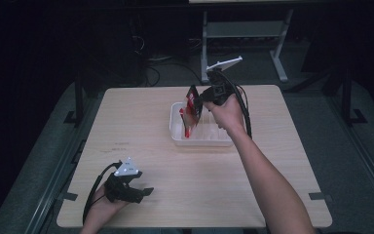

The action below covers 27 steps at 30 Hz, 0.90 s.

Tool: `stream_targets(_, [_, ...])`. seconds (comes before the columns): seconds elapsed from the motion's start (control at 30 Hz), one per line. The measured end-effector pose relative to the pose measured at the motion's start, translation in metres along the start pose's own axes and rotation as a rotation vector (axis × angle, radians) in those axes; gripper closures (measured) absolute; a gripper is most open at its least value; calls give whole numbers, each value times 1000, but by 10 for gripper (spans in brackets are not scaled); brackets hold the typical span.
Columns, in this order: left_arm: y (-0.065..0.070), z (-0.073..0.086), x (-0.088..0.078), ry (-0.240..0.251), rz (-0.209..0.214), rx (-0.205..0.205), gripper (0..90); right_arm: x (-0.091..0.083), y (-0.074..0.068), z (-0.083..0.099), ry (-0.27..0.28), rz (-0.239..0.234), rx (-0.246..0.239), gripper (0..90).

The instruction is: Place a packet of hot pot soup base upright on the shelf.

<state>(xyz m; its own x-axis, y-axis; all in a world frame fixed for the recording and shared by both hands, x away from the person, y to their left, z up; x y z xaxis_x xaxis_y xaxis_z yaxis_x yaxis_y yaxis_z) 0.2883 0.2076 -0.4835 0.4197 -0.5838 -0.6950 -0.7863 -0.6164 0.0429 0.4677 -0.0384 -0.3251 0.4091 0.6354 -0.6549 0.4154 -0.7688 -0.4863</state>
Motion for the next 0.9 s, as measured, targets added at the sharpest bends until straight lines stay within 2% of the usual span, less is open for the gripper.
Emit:
stream_targets(0.1, [0,0,0,-1,1,3,259,3,0,-4,16,-2,16,896])
stream_targets(0.27, [0,0,-1,3,-1,3,259,15,4,-8,43,40,41,896])
stream_targets(0.43, [0,0,-1,7,-1,-3,259,20,9,-8,50,54,53,896])
stream_targets(0.53, [0,0,-2,10,-1,-1,259,22,11,-7,50,106,53,896])
stream_targets(0.9, [0,-1,-2,12,0,-1,259,28,13,-1,36,181,58,894])
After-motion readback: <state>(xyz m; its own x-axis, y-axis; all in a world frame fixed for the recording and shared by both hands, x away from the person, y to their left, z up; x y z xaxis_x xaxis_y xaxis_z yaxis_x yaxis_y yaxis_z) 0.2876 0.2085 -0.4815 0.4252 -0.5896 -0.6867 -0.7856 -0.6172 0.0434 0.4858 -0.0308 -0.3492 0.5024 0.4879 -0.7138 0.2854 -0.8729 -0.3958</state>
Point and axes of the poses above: each handheld gripper's, and its own axes: x roughly forward along the jaws, z roughly out of its underside, y roughly to its right, the point moved 6 cm from there along x, roughly forward along the jaws, and after that the axes turned 5 degrees about y, right-handed, at the moved point
